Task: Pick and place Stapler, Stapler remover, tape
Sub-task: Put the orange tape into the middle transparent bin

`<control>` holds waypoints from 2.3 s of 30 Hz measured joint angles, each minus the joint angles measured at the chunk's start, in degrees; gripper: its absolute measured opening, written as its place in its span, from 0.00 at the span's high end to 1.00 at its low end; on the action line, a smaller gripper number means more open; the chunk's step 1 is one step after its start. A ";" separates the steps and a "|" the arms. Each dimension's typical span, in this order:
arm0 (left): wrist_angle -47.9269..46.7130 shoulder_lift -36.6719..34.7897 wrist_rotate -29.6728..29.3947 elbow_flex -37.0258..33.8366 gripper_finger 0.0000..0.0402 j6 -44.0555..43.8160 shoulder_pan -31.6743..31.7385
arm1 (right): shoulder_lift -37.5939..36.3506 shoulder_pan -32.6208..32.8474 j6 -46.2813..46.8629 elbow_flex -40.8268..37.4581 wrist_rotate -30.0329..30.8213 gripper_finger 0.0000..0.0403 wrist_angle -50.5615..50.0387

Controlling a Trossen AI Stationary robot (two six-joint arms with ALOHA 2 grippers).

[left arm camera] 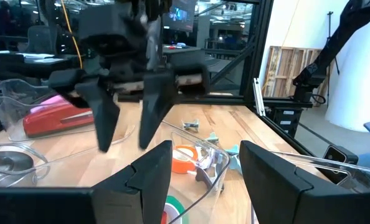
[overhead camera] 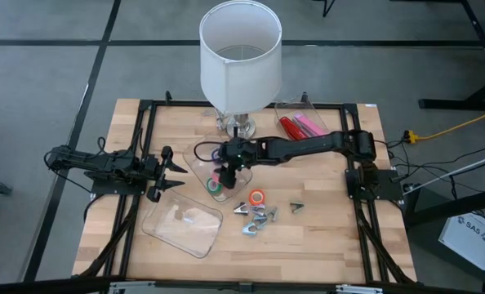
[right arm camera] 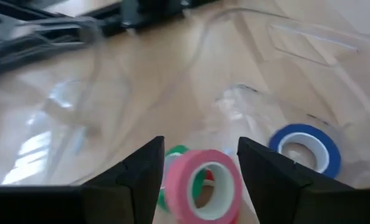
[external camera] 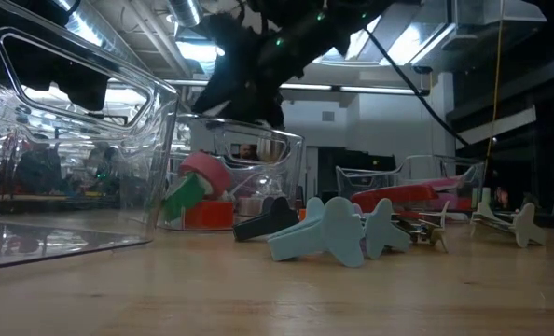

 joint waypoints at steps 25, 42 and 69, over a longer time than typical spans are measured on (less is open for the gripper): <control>0.00 0.00 0.00 0.01 0.54 -0.01 0.00 | -15.35 9.92 0.49 0.00 7.68 0.49 -33.54; 0.00 -0.01 0.00 0.01 0.54 0.01 0.01 | -15.44 11.83 -2.44 0.00 11.11 0.49 -40.25; 0.00 0.00 0.00 0.00 0.54 -0.01 0.00 | -27.57 13.22 4.05 -25.99 9.90 0.49 -29.69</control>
